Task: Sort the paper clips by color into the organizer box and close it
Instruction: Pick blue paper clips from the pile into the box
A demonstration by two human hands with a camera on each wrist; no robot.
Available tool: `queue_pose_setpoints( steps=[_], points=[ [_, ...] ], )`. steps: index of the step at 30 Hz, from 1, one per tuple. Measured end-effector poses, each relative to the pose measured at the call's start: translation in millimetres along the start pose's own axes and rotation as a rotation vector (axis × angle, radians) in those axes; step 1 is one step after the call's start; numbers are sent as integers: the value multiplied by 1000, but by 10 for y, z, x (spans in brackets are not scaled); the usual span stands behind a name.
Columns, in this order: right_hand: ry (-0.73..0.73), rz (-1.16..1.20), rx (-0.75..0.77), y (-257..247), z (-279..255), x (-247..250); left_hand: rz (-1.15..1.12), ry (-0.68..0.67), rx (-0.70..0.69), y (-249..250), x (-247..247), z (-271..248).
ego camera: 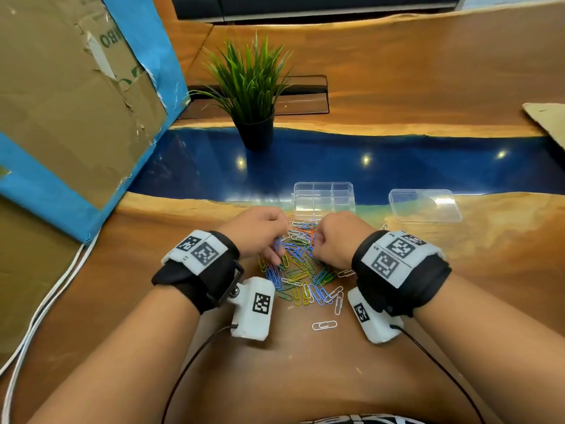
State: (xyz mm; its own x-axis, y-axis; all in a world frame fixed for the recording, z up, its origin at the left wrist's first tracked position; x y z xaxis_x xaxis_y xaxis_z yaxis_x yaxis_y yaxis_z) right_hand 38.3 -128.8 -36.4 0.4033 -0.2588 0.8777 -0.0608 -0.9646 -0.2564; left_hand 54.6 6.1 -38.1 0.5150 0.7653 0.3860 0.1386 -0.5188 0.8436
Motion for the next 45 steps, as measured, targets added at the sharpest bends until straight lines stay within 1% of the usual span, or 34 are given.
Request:
queue_pose_setpoints(
  steps=[2, 4, 5, 6, 8, 10, 11, 13, 16, 18, 20, 22, 25, 26, 28, 30, 34, 36, 38, 42, 45],
  points=[
    [-34, 89, -2, 47, -18, 28, -10, 19, -4, -2, 48, -11],
    [-81, 282, -28, 106, -43, 44, -17, 18, 23, -34, 88, -8],
    [-131, 402, -48, 126, -55, 29, 9, 2, 40, -53, 98, -13],
    [-193, 522, -66, 134, -68, 4, 80, -16, 37, -69, 106, -26],
    [-291, 707, -74, 145, -80, -27, 344, -63, -47, -71, 117, -64],
    [-344, 800, -45, 149, -87, -43, 519, -151, -113, -76, 95, -125],
    [-365, 829, -29, 147, -88, -56, 586, -180, -126, -92, 89, -142],
    [-407, 895, -14, 143, -92, -98, 695, -196, -157, -87, 91, -158],
    [-454, 952, 24, 99, -108, -143, 790, -213, -196, -74, 81, -144],
    [-472, 921, 48, 68, -122, -148, 840, -230, -214, -66, 56, -134],
    [-444, 820, 59, 37, -132, -134, 874, -249, -223, -70, 30, -127],
    [-346, 626, 75, -4, -128, -99, 903, -253, -244, -74, 14, -123],
    [-200, 269, 147, -86, -164, -42, 912, -248, -299, -51, -7, -145],
    [-159, 183, 169, -103, -186, -25, 928, -248, -313, -36, -18, -159],
    [-86, 89, 197, -87, -210, 22, 969, -249, -330, -14, -36, -172],
    [-61, 46, 192, -18, -212, 62, 1002, -263, -328, -7, -53, -176],
    [-107, -48, 199, 50, -198, 25, 1006, -259, -354, -1, -65, -177],
    [-102, -71, 209, 44, -197, -5, 957, -239, -364, 1, -64, -180],
    [-80, -66, 212, 48, -195, 2, 849, -213, -354, 9, -46, -192],
    [-100, -59, 236, 16, -196, -13, 560, -159, -275, 9, 9, -205],
    [-110, -39, 242, -1, -177, -29, 410, -139, -216, -31, 54, -184]
  ],
)
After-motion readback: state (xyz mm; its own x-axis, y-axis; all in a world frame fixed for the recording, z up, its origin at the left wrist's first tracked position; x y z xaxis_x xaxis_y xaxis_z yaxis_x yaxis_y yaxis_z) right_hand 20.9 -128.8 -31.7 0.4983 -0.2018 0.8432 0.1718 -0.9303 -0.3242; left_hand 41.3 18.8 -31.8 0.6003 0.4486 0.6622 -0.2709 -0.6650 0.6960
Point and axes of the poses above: each hand's wrist, its own z-axis towards the middle knuckle, its own x-axis out of the back of the hand, y = z × x, the point moved 5 cm from there along z, towards the middle knuckle, and after that the axes turned 5 degrees about -x, right-handed, at the moved point
